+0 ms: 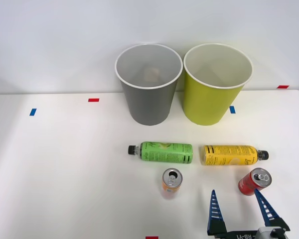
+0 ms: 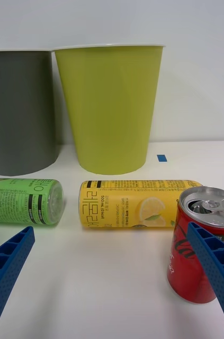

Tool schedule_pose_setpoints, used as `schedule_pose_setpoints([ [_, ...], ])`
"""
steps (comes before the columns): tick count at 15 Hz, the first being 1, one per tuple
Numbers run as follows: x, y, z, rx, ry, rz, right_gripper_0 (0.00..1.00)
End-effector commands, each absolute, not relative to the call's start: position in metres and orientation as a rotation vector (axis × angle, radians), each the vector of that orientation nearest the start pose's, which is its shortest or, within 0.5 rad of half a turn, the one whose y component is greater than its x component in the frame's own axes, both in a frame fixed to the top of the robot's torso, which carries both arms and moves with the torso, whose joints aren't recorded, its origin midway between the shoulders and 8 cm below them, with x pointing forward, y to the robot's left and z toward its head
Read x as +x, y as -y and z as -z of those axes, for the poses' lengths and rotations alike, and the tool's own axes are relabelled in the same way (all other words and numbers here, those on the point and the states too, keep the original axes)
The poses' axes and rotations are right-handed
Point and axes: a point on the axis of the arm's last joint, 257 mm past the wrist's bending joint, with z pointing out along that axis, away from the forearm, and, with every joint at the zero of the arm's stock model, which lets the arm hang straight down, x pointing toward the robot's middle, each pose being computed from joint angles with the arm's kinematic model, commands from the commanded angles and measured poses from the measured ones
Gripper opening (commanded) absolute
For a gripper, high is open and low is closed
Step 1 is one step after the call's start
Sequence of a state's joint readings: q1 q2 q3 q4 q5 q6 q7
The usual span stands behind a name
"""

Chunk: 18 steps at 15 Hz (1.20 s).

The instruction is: Put cans in the gray bin, plastic bottles in the light green bin

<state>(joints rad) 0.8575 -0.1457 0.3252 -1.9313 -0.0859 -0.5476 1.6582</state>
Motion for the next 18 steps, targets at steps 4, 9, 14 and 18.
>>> schedule_pose_setpoints([
  [4,0.2858,0.2039,0.2544,-0.001,-1.5,-0.028,1.0],
  [9,0.2858,0.2039,0.2544,-0.001,-1.5,-0.028,1.0],
  [14,0.2858,0.2039,0.2544,-0.001,-1.5,-0.028,1.0],
  [18,0.2858,0.2039,0.2544,-0.001,-1.5,-0.028,1.0],
])
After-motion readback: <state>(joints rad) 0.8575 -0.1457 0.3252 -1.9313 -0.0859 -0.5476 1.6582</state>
